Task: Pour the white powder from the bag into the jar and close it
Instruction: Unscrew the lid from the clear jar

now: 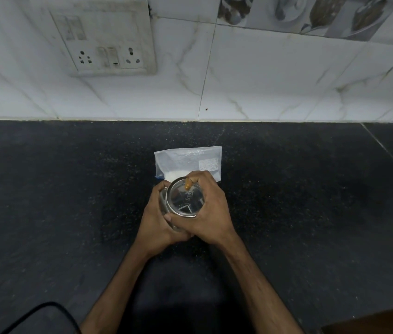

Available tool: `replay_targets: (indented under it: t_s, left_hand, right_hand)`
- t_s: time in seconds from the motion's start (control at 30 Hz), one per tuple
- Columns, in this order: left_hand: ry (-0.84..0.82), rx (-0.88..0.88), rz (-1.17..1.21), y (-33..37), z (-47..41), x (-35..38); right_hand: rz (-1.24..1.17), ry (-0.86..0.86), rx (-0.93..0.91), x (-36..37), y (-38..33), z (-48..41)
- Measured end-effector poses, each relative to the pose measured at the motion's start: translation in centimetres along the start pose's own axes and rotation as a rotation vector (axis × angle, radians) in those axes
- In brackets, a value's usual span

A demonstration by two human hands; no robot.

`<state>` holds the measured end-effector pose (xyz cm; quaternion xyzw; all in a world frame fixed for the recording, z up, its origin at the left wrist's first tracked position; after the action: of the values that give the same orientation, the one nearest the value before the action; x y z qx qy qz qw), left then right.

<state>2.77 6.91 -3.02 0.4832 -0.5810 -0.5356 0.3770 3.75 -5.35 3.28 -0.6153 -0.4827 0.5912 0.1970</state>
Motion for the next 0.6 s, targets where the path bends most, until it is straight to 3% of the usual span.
replay_targets:
  t_s: [0.4, 0.6]
  left_hand:
    - [-0.004, -0.016, -0.025, -0.13, 0.08, -0.29]
    - [-0.102, -0.079, -0.035, -0.47, -0.07, -0.63]
  right_hand:
    - [-0.011, -0.035, -0.036, -0.10, 0.31, -0.37]
    - [-0.085, -0.135, -0.035, 0.05, 0.56, -0.58]
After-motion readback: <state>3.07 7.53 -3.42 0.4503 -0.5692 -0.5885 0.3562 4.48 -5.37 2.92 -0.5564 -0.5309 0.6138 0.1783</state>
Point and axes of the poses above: each hand's wrist, its own z-axis away from the middle knuckle, its own x-axis out of the palm, y = z × x, the point moved 7 cm from there along -z, towards the middle knuckle, and after that the axes turned 11 degrees about -y, right-handed, at the moved point
